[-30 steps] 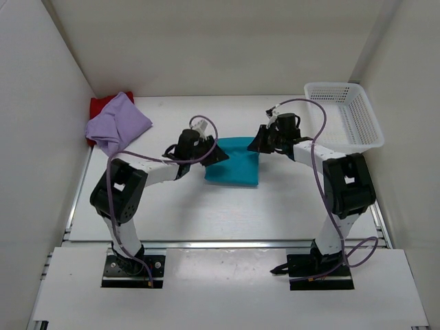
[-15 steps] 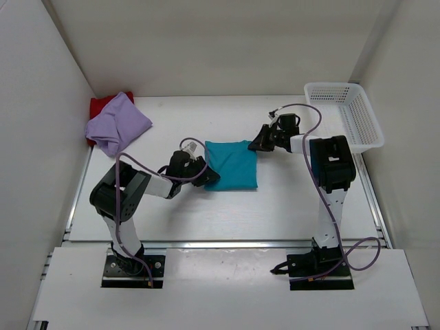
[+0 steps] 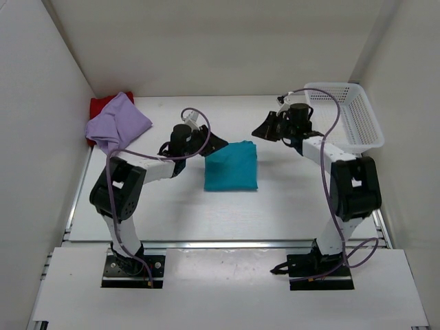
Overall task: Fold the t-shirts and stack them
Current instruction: Smooth out wrinkles on the folded tshirt
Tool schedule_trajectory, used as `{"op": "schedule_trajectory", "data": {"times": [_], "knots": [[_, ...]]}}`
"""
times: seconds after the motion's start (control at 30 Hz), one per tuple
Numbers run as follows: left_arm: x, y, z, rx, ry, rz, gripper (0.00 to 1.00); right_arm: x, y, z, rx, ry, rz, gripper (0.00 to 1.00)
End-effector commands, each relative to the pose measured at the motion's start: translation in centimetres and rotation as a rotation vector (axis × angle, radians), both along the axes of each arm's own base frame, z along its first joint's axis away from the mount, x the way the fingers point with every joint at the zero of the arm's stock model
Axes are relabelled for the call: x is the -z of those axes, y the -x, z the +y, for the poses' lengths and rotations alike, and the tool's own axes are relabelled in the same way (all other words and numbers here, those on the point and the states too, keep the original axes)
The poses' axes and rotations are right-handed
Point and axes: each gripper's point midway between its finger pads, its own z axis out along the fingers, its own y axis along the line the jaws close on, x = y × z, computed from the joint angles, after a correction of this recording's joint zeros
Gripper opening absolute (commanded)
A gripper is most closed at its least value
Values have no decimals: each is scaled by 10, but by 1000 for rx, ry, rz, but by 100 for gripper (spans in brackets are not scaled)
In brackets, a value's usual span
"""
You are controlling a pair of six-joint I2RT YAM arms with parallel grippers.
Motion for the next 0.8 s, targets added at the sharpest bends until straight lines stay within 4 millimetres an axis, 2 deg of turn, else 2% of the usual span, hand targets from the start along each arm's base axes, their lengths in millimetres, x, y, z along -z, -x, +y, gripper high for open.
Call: {"op": "schedule_trajectory", "data": {"times": [0.0, 0.03, 0.1, 0.13, 0.2, 0.23, 0.27, 0.33, 0.5, 0.6, 0.63, 0.67, 0.7, 0.73, 0.77], "knots": [[23, -29, 4, -12, 7, 68, 37, 7, 37, 14, -37, -29, -16, 0], [22, -37, 5, -13, 10, 64, 37, 5, 45, 17, -52, -41, -26, 0], [41, -49, 11, -30, -3, 103, 37, 28, 70, 20, -65, -58, 21, 0], [37, -59, 14, -38, 2, 85, 37, 29, 77, 23, -79, -48, 14, 0], [55, -67, 21, -48, -7, 119, 37, 58, 97, 23, -84, -13, 76, 0], [60, -72, 24, -58, -7, 124, 37, 67, 100, 22, -87, -14, 94, 0], [62, -72, 26, -57, -6, 128, 37, 80, 111, 20, -96, -12, 132, 0], [77, -79, 39, -82, -16, 152, 37, 102, 125, 13, -79, -23, 191, 0], [89, -82, 52, -106, -8, 167, 36, 117, 136, 10, -74, -20, 221, 0], [75, -79, 50, -85, 43, 149, 40, 116, 139, 11, -87, -21, 217, 0], [63, -80, 55, -87, 62, 121, 45, 112, 140, 11, -95, -29, 210, 0], [46, -78, 50, -75, 79, 88, 50, 105, 136, 11, -97, -36, 190, 0], [39, -76, 50, -63, 83, 73, 52, 102, 136, 11, -94, -41, 189, 0], [23, -77, 51, -70, 77, 42, 61, 96, 135, 12, -99, -36, 163, 1], [12, -77, 56, -83, 59, 18, 90, 88, 135, 10, -93, -42, 150, 3]]}}
